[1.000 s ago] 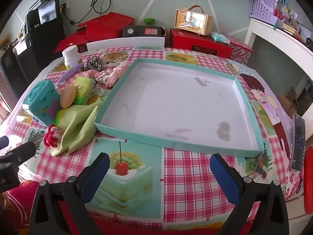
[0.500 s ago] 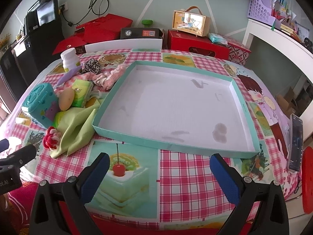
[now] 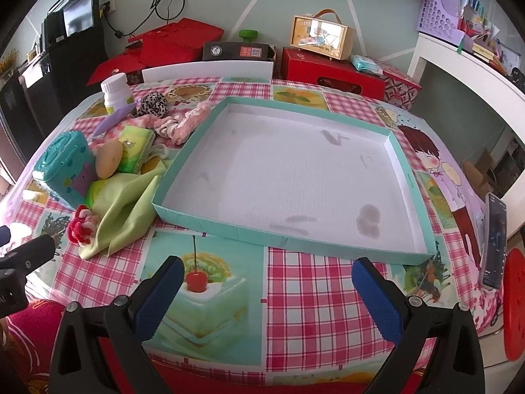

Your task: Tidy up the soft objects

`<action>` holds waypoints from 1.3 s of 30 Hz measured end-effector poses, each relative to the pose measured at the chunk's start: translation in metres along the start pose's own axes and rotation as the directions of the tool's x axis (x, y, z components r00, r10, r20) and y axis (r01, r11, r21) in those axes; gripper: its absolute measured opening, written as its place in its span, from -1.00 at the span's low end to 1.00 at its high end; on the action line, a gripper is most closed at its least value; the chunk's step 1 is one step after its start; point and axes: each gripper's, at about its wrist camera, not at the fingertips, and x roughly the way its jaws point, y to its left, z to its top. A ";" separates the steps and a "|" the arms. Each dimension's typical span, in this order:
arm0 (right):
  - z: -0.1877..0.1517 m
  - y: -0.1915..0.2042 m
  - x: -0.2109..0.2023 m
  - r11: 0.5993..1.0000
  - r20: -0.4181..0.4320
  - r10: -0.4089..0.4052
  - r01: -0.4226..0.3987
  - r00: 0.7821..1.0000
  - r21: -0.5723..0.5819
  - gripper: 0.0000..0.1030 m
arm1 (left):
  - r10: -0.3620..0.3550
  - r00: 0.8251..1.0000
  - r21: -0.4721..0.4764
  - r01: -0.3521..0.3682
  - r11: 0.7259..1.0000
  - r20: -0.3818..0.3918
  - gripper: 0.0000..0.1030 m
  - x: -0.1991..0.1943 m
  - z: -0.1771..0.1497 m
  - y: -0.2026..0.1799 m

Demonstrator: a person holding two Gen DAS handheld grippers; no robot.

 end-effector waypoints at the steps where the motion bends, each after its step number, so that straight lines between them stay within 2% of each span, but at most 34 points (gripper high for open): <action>1: 0.000 -0.001 0.001 1.000 0.001 0.009 -0.009 1.000 0.006 1.00 | 0.000 1.000 0.000 0.000 1.000 -0.001 1.00 0.001 0.001 0.000; 15: 0.001 0.001 0.007 1.000 -0.029 0.013 -0.013 1.000 0.010 1.00 | -0.064 0.998 -0.015 0.064 0.998 0.015 1.00 -0.002 0.001 0.003; 19: 0.002 0.001 0.009 1.000 -0.058 0.020 -0.020 0.998 0.012 1.00 | -0.112 0.994 -0.017 0.112 0.994 0.017 1.00 -0.005 0.003 0.004; 23: 0.006 -0.002 0.006 0.999 -0.039 0.039 -0.038 0.998 0.028 1.00 | -0.153 0.987 -0.022 0.154 0.988 0.044 1.00 -0.013 0.011 0.006; 26: 0.011 -0.003 0.005 0.999 -0.023 0.045 -0.044 0.999 0.028 1.00 | -0.176 0.981 -0.033 0.179 0.983 0.081 1.00 -0.024 0.028 0.008; 32: 0.035 -0.002 -0.001 0.997 0.027 0.071 -0.072 0.997 0.024 1.00 | -0.170 0.971 -0.037 0.178 0.983 0.167 1.00 -0.040 0.069 0.016; 35: 0.054 -0.004 -0.007 0.992 0.081 0.117 -0.121 0.990 0.043 1.00 | -0.179 0.966 -0.111 0.202 0.973 0.188 1.00 -0.038 0.094 0.028; 39: 0.079 -0.001 -0.014 0.985 0.162 0.156 -0.165 0.974 0.041 1.00 | -0.196 0.952 -0.210 0.247 0.946 0.235 1.00 -0.035 0.120 0.047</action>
